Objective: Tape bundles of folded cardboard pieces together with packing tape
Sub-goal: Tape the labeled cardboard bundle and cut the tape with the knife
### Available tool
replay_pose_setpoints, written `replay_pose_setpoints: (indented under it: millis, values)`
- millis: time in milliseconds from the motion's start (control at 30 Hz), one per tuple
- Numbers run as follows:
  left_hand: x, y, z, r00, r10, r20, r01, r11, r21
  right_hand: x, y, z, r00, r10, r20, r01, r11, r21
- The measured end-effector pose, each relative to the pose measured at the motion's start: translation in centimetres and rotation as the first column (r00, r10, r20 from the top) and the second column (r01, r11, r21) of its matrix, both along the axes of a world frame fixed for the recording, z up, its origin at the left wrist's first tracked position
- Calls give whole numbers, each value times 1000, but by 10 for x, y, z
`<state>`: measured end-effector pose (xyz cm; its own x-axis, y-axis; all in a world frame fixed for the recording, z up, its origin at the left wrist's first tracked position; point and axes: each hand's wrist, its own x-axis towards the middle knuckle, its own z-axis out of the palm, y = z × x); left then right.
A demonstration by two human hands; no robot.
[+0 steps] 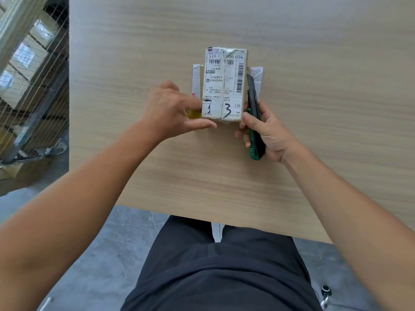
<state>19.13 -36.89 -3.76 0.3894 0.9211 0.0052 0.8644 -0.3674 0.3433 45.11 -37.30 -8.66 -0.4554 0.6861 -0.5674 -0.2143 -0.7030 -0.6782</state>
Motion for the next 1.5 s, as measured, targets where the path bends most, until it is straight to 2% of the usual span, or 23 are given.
replay_pose_setpoints:
  millis: [100,200,233,300,333,400,433,500,567,633,667,733,800,867,933,1000,1100,1200,1367,1433,1500]
  values:
    - [6,-1,2,1000,-8,16,8,1000,20,4,1,5,999,-17,42,21,996,-85]
    - [10,-2,6,999,22,30,-21,999,-26,-2,-3,17,976,-49,214,70,993,-93]
    - [10,-1,5,999,33,34,-32,999,-34,-6,-6,23,943,-78,323,101,993,-56]
    - [11,1,2,999,40,15,-39,998,-56,-11,-13,39,810,-181,558,168,983,74]
    - [13,1,1,999,32,-8,-33,996,-80,-13,-17,50,734,-244,634,202,969,140]
    - [15,2,-1,998,3,-57,-9,993,-114,-23,-28,73,636,-349,688,225,937,268]
    - [15,2,-2,998,-7,-62,-1,993,-116,-32,-35,82,599,-373,709,157,922,353]
    - [16,0,-4,998,3,-56,-8,996,-92,-57,-49,96,548,-353,759,-114,867,485]
    - [18,-2,-4,997,23,-76,-28,997,-74,-80,-58,100,486,-247,839,-360,818,449]
    - [16,-5,-2,997,35,-64,-41,993,-111,-90,-62,102,388,-149,910,-477,812,336]
    - [10,-6,-1,999,34,-15,-36,988,-153,-92,-64,103,368,-121,922,-484,822,301]
    - [-8,-6,4,984,41,174,18,946,-323,-96,-64,108,391,-85,917,-445,855,268]
    - [-24,-9,10,905,178,387,59,847,-528,-99,-64,109,417,-39,908,-439,866,239]
    - [-30,-12,14,851,279,445,49,801,-596,-99,-65,106,419,23,908,-475,858,197]
    - [-29,-10,18,878,296,376,-21,809,-588,-96,-65,104,397,72,915,-514,843,157]
    - [-29,-1,26,933,267,241,-86,815,-573,-92,-64,103,374,102,922,-560,817,137]
    - [-27,9,35,973,212,87,-122,803,-583,-89,-61,104,391,112,914,-564,814,141]
    - [-21,9,36,981,127,-148,-181,876,-447,-87,-57,103,405,116,907,-570,807,151]
    - [-22,-5,44,983,183,-12,-166,864,-475,-87,-54,102,337,132,932,-624,773,116]
    - [-17,-12,43,983,181,-24,-174,889,-424,-94,-56,103,294,137,946,-644,760,90]
    - [-10,-19,43,982,185,-23,-183,935,-303,-102,-59,102,245,129,961,-654,754,66]
